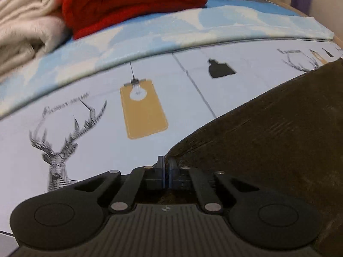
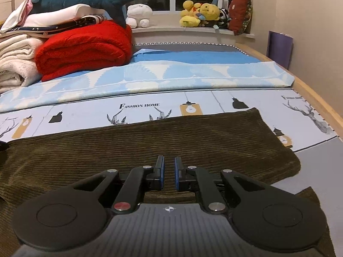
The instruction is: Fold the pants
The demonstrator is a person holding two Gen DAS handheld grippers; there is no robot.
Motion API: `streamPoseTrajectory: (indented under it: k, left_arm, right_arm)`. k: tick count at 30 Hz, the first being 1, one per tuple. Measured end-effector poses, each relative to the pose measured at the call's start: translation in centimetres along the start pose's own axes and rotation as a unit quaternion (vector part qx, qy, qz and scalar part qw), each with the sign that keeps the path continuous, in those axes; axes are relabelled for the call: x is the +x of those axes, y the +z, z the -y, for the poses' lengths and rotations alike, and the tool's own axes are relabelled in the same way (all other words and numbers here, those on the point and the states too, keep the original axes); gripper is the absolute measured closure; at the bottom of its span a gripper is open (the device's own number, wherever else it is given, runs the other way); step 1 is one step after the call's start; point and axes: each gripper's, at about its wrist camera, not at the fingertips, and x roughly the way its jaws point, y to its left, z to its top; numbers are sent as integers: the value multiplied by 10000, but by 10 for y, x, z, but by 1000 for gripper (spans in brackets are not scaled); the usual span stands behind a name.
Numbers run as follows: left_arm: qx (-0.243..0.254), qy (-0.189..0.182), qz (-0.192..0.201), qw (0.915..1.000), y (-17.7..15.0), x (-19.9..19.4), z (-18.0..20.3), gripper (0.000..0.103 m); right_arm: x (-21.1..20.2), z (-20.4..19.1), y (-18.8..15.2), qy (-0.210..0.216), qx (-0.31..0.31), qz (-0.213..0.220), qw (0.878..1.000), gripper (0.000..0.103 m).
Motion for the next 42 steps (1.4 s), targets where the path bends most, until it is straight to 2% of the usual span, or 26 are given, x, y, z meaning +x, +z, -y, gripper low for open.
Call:
streamPoseTrajectory:
  k: [3,5,9,12,14,16,18,19,20,21,23,26,28,31,34,37,39,40,42]
  left_arm:
    - [-24,43,201,9998,1,-37,8,101]
    - [284,64,350,9990,-2,-73,23,101]
    - [602,-197,436,9970,-30,-153,59,101]
    - [718,-526,189,9958,-72,-200,92,101]
    - [659,-812,-180,9944,-101,-208,109,100]
    - [377,-956,-617,9928,-122,-204,114,96]
    - [-297,-750,-646,9946,-128,-208,96,87]
    - [-975,-804,-605,9901,-131,-212,77,73]
    - [-1619,-893,-590,9810,-136,-215,59,59]
    - [-2264,-962,-637,9672,-144,-214,41,55]
    - [-3066,-949,-1000,9418,-161,-204,18,53]
    - [-3876,-829,-1741,9014,-185,-180,-2,53]
    - [-4179,-909,-1879,8842,-190,-167,-10,53]
    - [-4323,-998,-1931,8751,-188,-156,-10,36]
    - [-4375,-896,-1860,8752,-182,-149,-10,34]
    - [-4489,-851,-1827,8706,-176,-142,-15,35]
    - [-4556,-623,-1764,8703,-176,-142,-27,54]
    - [-4542,-457,-1742,8725,-175,-145,-29,73]
    - [-4487,-316,-1513,8802,-171,-153,-32,80]
  right_arm:
    - [-9,8,-1,-67,91,89,9999,93]
    - [-14,16,-3,-106,227,101,9996,93]
    - [-21,36,-13,-189,709,42,9973,93]
    - [-29,49,-19,-154,1091,46,9939,93]
    - [-34,53,-25,-168,1138,39,9933,93]
    - [-38,56,-29,-148,1144,6,9933,93]
    - [-40,61,-34,-114,1205,-27,9926,93]
    - [-41,63,-35,-92,1237,-55,9923,93]
    - [-41,64,-36,-77,1269,-85,9919,93]
    - [-41,66,-38,-63,1300,-105,9914,93]
    - [-41,67,-38,-55,1292,-97,9916,93]
    - [-40,71,-37,7,1415,-50,9899,93]
    - [-37,77,-37,88,1640,-66,9864,93]
    - [-29,85,-36,269,2054,-106,9783,92]
    - [-18,89,-34,482,2309,-136,9717,92]
    - [-2,92,-32,610,2571,-251,9641,85]
    - [13,94,-31,720,2816,-347,9562,77]
    - [20,95,-30,757,2905,-386,9531,75]
    - [37,98,-27,781,3023,-481,9488,75]
